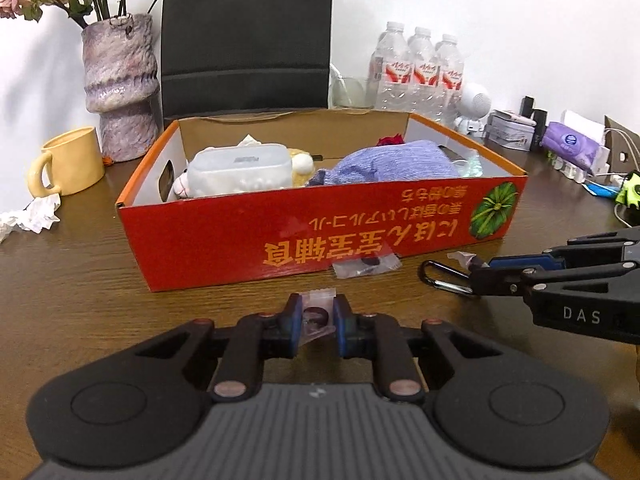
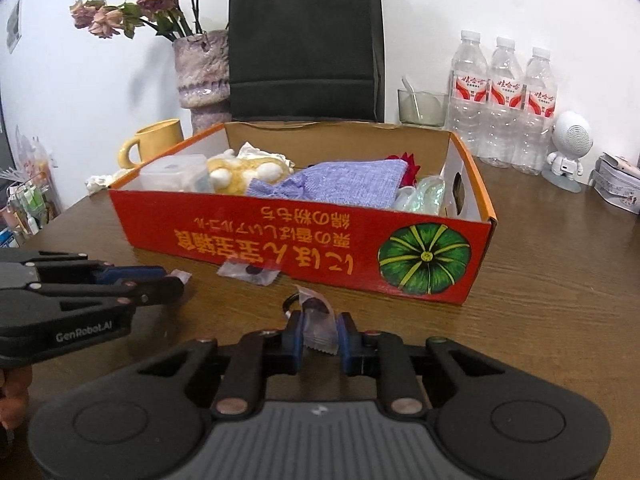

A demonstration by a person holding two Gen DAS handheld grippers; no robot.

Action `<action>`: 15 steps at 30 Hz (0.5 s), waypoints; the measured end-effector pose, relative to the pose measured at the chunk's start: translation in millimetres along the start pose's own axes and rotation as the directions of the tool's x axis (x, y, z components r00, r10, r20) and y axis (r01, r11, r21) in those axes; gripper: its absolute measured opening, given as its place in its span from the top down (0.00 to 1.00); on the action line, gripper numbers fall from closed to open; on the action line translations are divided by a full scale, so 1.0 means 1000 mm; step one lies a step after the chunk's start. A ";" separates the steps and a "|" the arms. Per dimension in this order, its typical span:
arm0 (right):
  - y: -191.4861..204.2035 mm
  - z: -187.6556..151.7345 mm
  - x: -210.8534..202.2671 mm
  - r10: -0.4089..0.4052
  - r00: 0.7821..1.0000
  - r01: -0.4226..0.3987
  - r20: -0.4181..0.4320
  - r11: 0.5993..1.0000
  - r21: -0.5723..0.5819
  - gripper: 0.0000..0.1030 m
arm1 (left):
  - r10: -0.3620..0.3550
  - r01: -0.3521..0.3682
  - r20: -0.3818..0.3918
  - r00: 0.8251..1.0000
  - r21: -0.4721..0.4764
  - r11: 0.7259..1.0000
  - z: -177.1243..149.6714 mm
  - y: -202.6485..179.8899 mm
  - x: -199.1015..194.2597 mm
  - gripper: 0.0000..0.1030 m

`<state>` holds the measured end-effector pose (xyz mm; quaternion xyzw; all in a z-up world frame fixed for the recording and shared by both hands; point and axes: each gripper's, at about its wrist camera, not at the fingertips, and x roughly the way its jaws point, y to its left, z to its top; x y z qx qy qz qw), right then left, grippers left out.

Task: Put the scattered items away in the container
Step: 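Carry both clear wrappers into the box and open both grippers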

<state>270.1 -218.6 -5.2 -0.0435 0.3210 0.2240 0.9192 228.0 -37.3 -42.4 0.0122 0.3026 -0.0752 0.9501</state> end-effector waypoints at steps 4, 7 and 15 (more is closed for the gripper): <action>0.003 -0.006 -0.011 -0.009 1.000 0.009 0.006 1.000 0.012 0.84 | -0.016 0.016 0.012 1.000 0.011 1.000 -0.006 -0.004 -0.012 0.83; 0.005 -0.012 -0.016 -0.006 1.000 0.006 0.003 1.000 0.024 0.84 | -0.033 0.033 0.013 0.999 0.008 0.999 -0.011 -0.006 -0.020 0.83; 0.013 0.001 -0.040 0.019 0.998 -0.021 0.060 0.999 0.035 0.84 | -0.098 0.104 0.083 0.992 -0.070 0.992 0.006 0.003 -0.050 0.83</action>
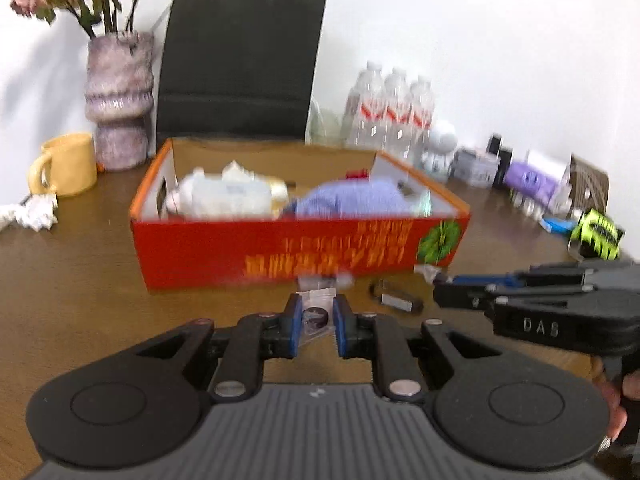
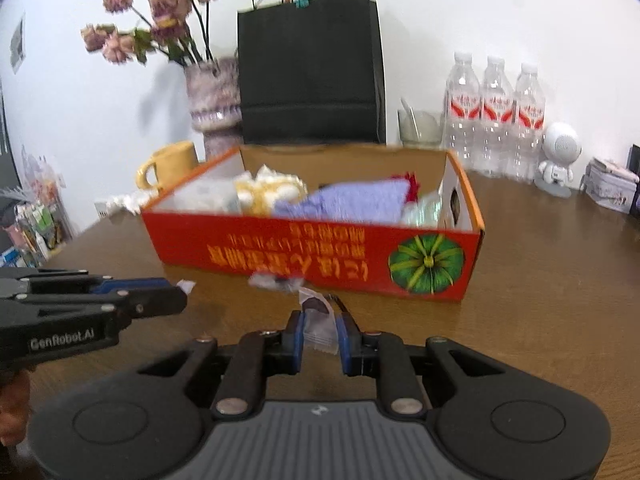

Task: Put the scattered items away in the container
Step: 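Carry both clear wrappers into the box and open both grippers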

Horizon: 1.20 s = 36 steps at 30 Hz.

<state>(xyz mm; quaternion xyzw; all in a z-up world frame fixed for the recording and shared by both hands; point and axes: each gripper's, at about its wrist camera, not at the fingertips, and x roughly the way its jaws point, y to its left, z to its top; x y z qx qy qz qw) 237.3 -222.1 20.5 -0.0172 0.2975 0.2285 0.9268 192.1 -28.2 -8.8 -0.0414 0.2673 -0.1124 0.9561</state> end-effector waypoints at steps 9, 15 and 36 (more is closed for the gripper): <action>0.000 0.055 -0.002 0.022 0.995 -0.024 0.099 0.999 0.025 0.84 | 0.024 -0.023 0.116 0.993 -0.008 1.000 0.059 0.008 0.005 0.83; -0.008 0.085 0.027 0.007 0.995 -0.012 0.100 0.999 0.049 0.84 | 0.042 -0.033 0.134 0.990 -0.073 0.997 0.085 0.028 0.035 0.83; -0.036 0.125 0.151 -0.071 0.996 0.072 -0.046 0.997 0.028 0.84 | 0.088 -0.088 0.018 0.996 -0.028 0.996 0.112 0.059 0.141 0.83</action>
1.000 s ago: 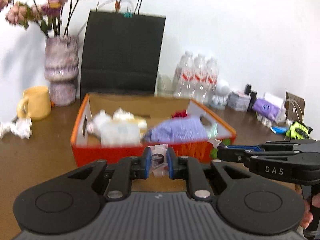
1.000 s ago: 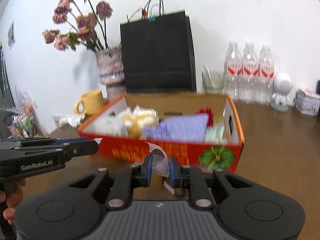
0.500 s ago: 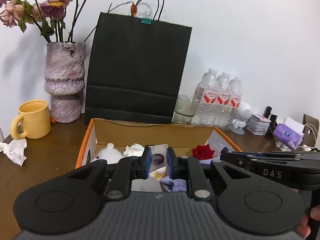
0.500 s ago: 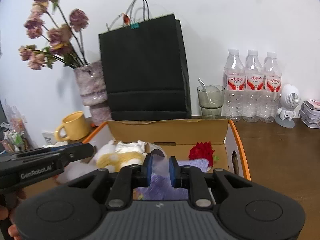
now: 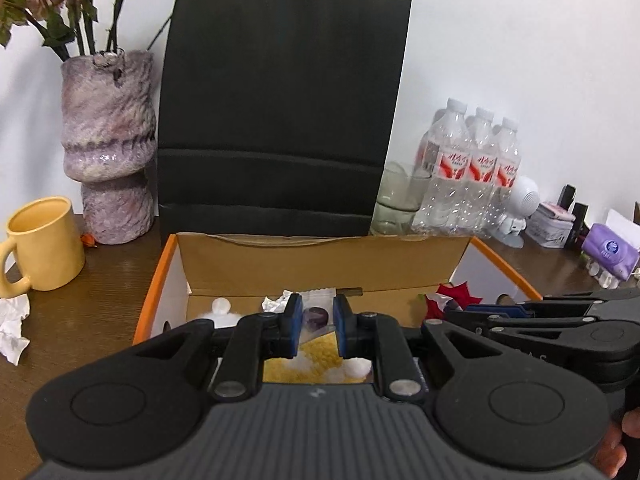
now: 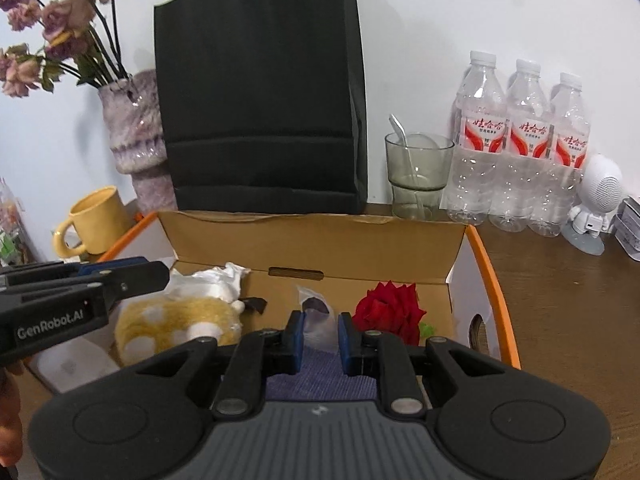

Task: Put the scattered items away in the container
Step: 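Carry both clear wrappers into the box and open both grippers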

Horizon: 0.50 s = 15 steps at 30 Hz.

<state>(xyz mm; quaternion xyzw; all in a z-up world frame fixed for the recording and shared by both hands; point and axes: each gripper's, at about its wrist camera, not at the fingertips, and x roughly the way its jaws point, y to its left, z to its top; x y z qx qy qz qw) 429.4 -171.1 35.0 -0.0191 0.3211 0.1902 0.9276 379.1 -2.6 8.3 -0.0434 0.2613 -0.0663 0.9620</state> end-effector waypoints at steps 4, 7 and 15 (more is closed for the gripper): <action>-0.002 0.003 0.010 -0.009 1.000 0.009 -0.012 1.000 -0.008 0.84 | 0.001 -0.001 -0.012 1.000 0.011 1.000 0.001 -0.001 0.010 0.83; -0.003 0.006 0.016 -0.012 1.000 0.012 -0.020 1.000 -0.015 0.84 | 0.003 -0.003 -0.016 1.000 0.016 1.000 0.002 -0.001 0.014 0.83; 0.008 0.006 0.017 -0.058 0.997 0.054 -0.044 0.994 -0.100 0.03 | 0.051 -0.050 -0.017 0.999 0.028 0.998 0.004 -0.005 0.011 0.01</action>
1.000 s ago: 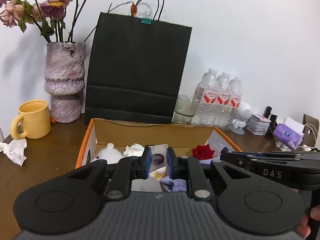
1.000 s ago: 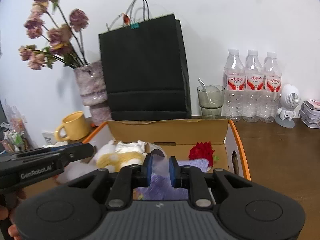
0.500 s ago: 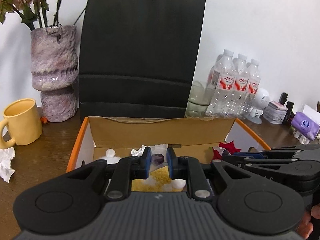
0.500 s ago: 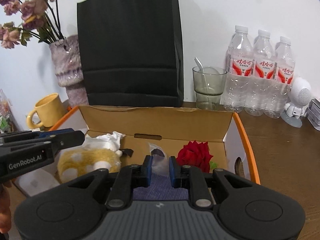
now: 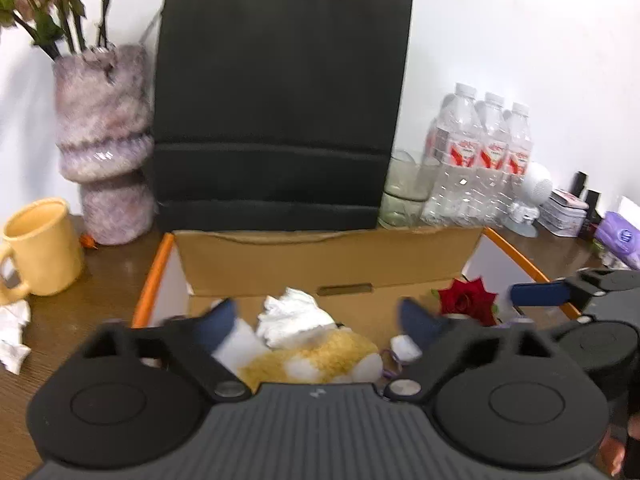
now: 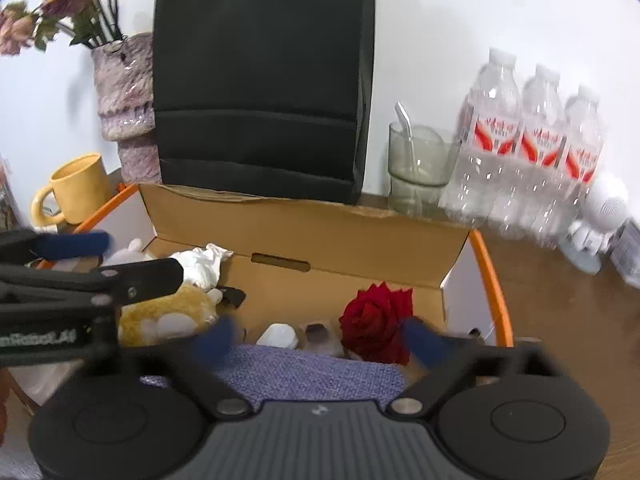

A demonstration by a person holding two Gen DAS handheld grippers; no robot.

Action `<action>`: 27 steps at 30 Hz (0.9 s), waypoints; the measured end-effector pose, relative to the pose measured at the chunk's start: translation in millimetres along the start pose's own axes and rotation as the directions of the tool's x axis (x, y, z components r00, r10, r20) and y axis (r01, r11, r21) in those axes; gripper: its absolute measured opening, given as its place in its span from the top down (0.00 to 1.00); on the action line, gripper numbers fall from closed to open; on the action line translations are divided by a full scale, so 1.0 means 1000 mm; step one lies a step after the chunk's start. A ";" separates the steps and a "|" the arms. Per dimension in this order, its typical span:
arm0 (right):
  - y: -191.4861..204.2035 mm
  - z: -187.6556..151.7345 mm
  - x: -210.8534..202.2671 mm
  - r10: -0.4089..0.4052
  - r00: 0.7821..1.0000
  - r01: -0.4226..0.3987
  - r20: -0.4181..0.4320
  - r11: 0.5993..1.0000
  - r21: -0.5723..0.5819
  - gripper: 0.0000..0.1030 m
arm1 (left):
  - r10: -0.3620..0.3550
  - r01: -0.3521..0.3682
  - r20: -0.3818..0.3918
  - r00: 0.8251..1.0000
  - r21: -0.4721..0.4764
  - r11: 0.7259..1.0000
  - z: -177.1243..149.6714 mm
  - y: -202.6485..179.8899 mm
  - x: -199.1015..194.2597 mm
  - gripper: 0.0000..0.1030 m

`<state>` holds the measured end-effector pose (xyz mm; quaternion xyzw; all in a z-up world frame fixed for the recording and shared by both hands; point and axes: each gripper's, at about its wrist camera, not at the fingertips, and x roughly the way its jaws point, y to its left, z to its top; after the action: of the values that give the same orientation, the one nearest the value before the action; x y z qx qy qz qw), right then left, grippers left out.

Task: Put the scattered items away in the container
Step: 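Carry both clear wrappers into the box and open both grippers, then grasp the black carabiner with the right gripper while the left grasps a small clear wrapper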

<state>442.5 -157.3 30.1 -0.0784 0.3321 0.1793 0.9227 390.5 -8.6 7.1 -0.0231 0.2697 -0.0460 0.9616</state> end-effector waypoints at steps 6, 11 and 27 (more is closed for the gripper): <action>0.006 0.002 -0.008 -0.012 1.000 0.012 0.011 1.000 -0.022 0.00 | 0.044 -0.044 0.013 0.999 0.003 0.999 0.004 0.001 -0.007 0.00; 0.004 0.002 -0.008 -0.018 1.000 0.018 0.012 1.000 -0.012 0.00 | 0.047 -0.047 0.000 0.999 0.007 0.999 0.004 0.000 -0.005 0.00; 0.002 -0.013 -0.052 -0.060 0.993 0.055 0.100 0.997 0.046 0.00 | 0.047 -0.045 0.079 0.996 -0.034 0.998 -0.006 -0.010 -0.060 0.00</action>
<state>396.7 -173.5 53.5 -0.0589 0.2864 0.1491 0.9446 335.2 -12.2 33.8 -0.0344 0.2324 -0.0184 0.9718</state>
